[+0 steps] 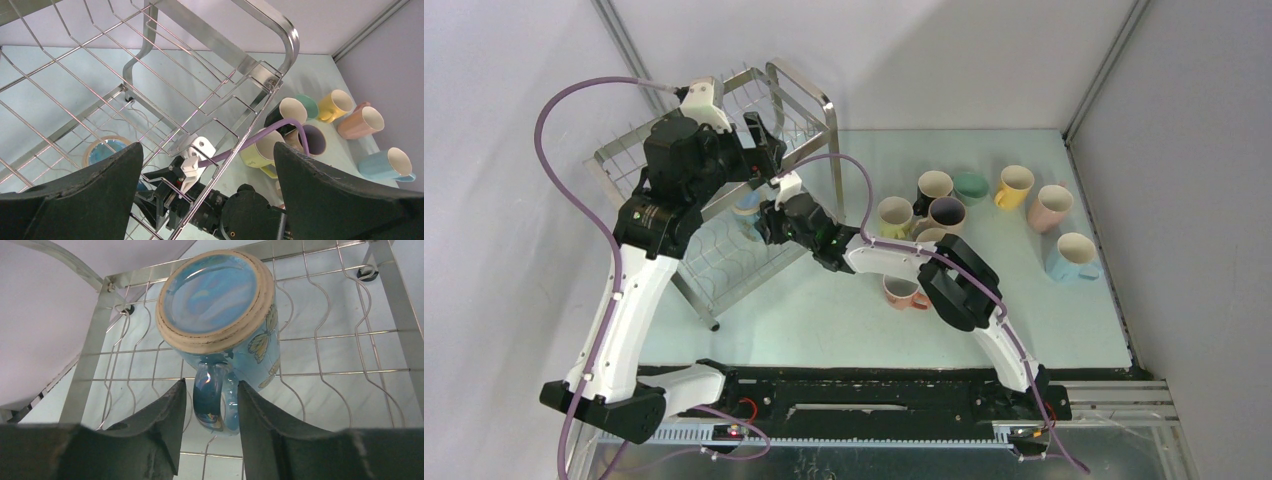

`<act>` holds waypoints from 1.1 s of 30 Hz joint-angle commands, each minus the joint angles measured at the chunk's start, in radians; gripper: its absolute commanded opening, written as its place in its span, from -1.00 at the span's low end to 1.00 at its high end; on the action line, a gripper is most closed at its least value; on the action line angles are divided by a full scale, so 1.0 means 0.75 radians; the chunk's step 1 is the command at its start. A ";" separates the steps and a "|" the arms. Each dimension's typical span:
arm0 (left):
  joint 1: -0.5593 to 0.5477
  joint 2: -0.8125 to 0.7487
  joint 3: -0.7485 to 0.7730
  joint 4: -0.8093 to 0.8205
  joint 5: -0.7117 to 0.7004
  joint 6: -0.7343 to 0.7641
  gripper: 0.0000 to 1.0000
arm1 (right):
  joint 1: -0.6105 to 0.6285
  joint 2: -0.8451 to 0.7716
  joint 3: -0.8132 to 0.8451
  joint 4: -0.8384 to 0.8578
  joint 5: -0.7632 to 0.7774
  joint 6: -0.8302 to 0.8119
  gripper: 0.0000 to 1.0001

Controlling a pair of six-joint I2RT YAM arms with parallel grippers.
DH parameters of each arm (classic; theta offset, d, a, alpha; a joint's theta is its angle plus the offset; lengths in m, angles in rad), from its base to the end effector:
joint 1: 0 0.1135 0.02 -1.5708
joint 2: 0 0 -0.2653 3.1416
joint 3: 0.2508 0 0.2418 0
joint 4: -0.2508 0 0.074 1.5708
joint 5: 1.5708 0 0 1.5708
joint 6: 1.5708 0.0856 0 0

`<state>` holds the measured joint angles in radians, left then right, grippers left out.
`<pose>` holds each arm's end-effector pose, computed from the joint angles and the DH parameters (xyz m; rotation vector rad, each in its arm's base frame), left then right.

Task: Unload the cups from the dish rack
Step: Unload the cup from the dish rack.

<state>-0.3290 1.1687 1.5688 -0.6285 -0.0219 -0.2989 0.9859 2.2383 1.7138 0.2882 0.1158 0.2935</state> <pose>0.2504 -0.0835 0.4680 0.0116 1.8197 -0.4273 0.3239 0.4711 0.2193 -0.5566 1.7956 0.7958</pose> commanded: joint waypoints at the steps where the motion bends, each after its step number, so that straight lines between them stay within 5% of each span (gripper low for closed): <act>1: -0.003 -0.018 -0.030 0.008 0.066 -0.045 1.00 | 0.007 -0.062 0.013 0.036 0.044 0.003 0.01; 24: -0.003 -0.015 -0.032 0.009 0.063 -0.041 1.00 | 0.019 0.088 0.105 -0.011 0.092 -0.060 0.19; 33: -0.004 -0.012 -0.033 0.014 0.064 -0.041 1.00 | 0.019 0.133 0.138 -0.002 0.112 -0.083 0.08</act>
<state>-0.3290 1.1687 1.5669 -0.6243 -0.0219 -0.2989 0.9928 2.3157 1.7611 0.2687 0.1707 0.2642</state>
